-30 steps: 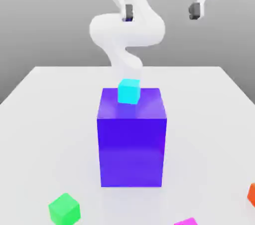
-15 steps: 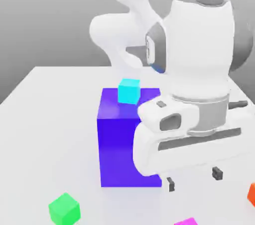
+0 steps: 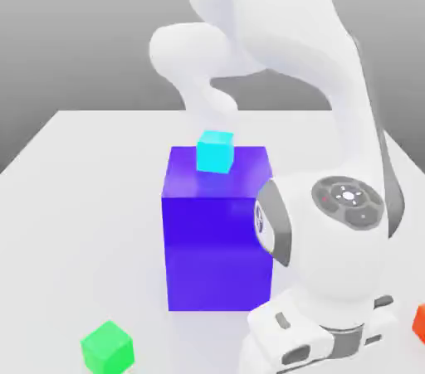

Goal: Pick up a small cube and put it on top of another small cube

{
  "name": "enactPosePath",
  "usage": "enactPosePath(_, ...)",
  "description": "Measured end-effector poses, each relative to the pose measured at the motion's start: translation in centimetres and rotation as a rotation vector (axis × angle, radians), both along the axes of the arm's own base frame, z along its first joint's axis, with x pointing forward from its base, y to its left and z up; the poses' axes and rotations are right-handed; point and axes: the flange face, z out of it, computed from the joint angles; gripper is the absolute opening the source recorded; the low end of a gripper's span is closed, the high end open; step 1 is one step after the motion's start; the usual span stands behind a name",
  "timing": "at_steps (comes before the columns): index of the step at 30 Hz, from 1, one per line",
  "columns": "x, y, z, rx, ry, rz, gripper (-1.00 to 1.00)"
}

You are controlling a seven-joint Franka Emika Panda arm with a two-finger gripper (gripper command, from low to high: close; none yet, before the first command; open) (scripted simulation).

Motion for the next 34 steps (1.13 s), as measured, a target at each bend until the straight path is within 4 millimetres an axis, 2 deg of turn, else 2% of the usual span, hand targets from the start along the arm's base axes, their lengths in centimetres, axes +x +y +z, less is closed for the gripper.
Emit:
enactPosePath(4,0.0,-0.1,5.0,0.000,0.000,0.001,-1.00)
enactPosePath(5,0.0,-0.9,5.7,-0.003,0.001,0.009,-1.00)
enactPosePath(14,-0.8,-12.6,8.2,-0.031,0.008,0.122,-1.00)
enactPosePath(24,-4.8,-24.8,10.7,-0.011,0.006,0.243,-1.00)
enactPosePath(26,-5.7,-26.7,10.7,-0.003,0.002,0.264,-1.00)
enactPosePath(28,-5.9,-27.3,9.0,-0.001,0.000,0.271,-1.00)
enactPosePath(30,-6.0,-27.5,6.4,0.000,0.000,0.273,-1.00)
enactPosePath(31,-6.1,-27.5,5.3,0.000,0.001,0.272,1.00)
enactPosePath(34,-6.1,-27.5,5.3,0.000,0.001,0.272,1.00)
